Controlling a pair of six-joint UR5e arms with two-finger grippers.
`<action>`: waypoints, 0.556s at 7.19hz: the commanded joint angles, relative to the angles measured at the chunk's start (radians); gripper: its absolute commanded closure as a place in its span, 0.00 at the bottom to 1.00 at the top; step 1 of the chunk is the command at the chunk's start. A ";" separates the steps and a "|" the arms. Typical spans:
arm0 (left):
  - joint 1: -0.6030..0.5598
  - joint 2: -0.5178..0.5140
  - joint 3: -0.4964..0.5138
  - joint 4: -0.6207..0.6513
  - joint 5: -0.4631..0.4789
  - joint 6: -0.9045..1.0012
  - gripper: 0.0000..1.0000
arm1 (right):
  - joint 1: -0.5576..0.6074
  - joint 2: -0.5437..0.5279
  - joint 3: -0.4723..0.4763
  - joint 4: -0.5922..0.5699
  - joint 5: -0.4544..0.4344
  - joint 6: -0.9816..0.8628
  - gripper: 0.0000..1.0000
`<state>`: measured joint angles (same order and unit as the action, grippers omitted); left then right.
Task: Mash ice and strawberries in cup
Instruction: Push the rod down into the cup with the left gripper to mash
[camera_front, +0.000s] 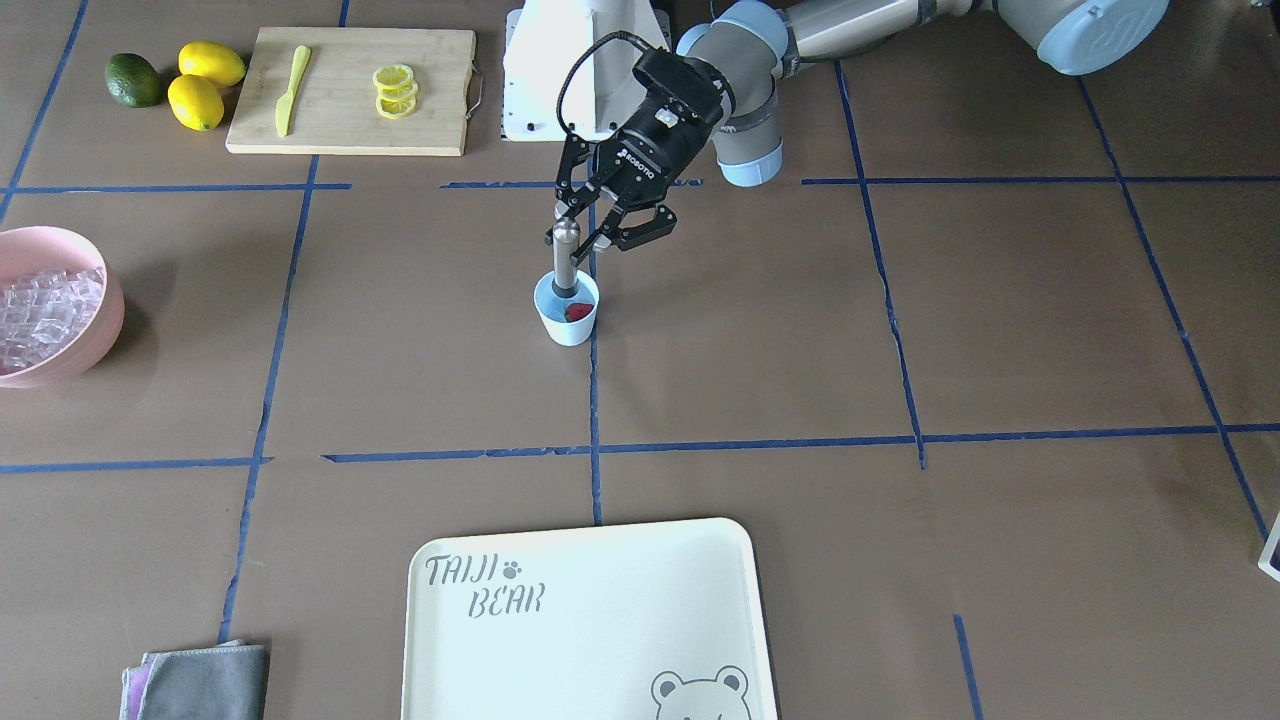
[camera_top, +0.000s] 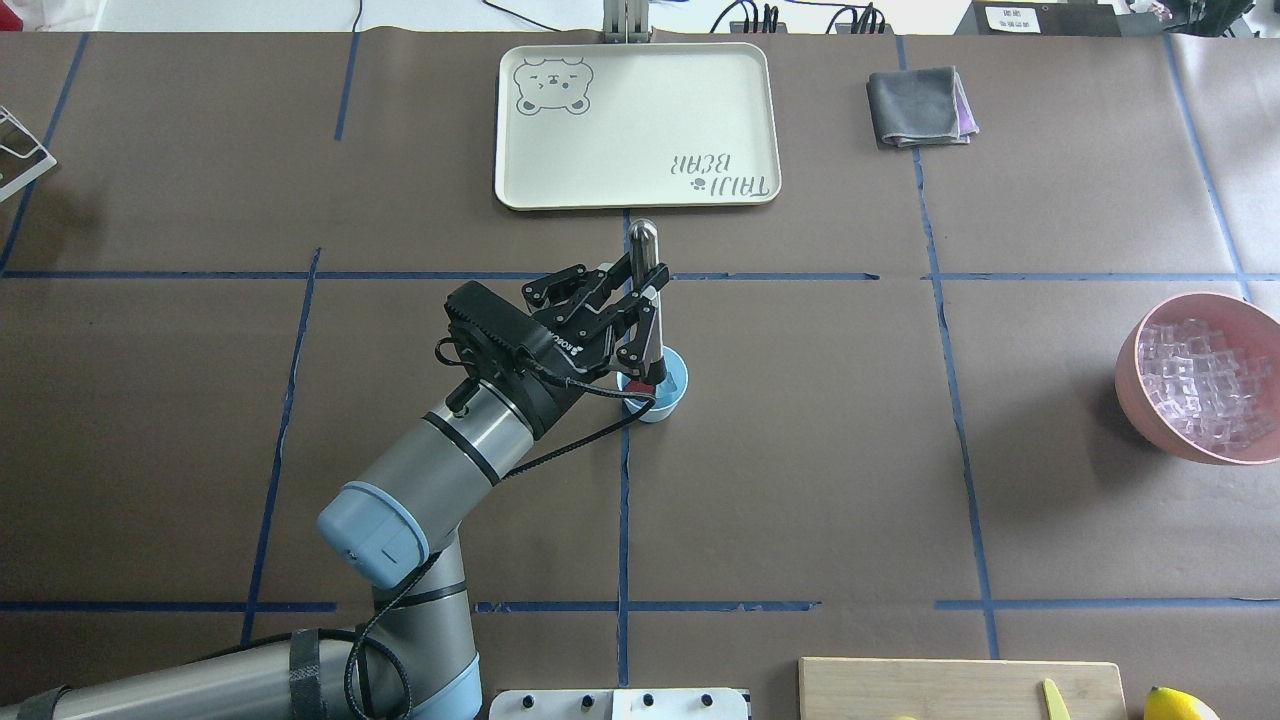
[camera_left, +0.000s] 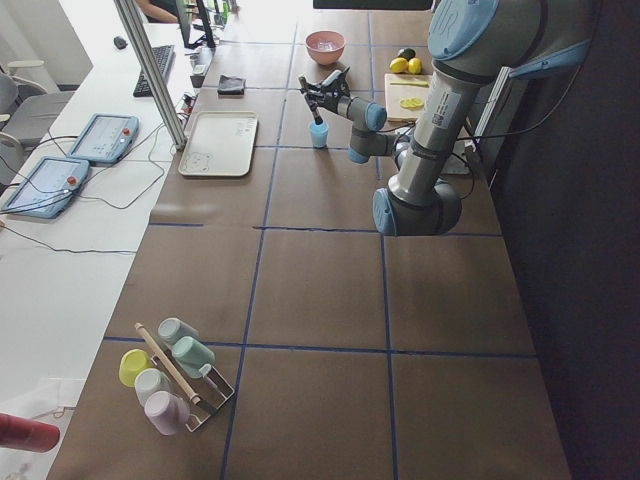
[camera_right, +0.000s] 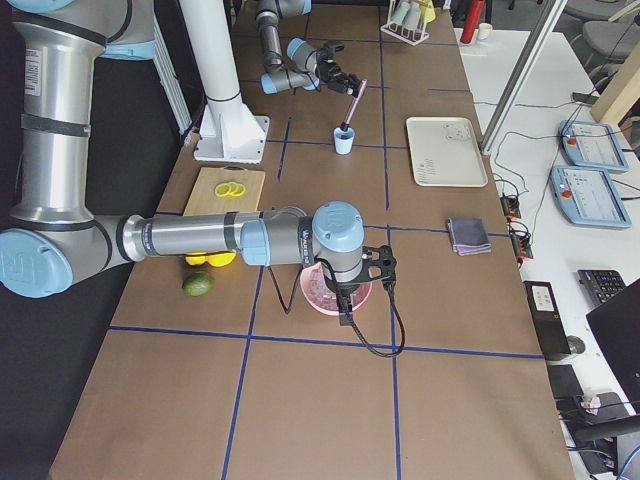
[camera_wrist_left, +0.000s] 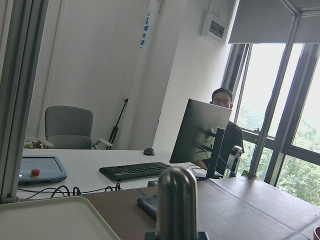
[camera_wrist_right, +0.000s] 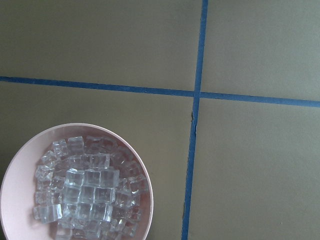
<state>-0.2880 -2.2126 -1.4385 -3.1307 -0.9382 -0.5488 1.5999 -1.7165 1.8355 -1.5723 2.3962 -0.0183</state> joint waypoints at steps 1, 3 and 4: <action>0.012 0.001 0.009 -0.002 0.004 -0.002 1.00 | 0.000 0.000 -0.001 0.000 -0.002 0.000 0.00; 0.021 -0.008 0.033 -0.002 0.006 -0.005 1.00 | 0.000 0.000 -0.001 0.000 0.000 0.000 0.00; 0.021 -0.024 0.050 -0.002 0.006 -0.005 1.00 | 0.000 0.000 -0.005 0.000 -0.002 0.000 0.00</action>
<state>-0.2687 -2.2221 -1.4074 -3.1324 -0.9329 -0.5530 1.5999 -1.7165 1.8332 -1.5723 2.3952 -0.0184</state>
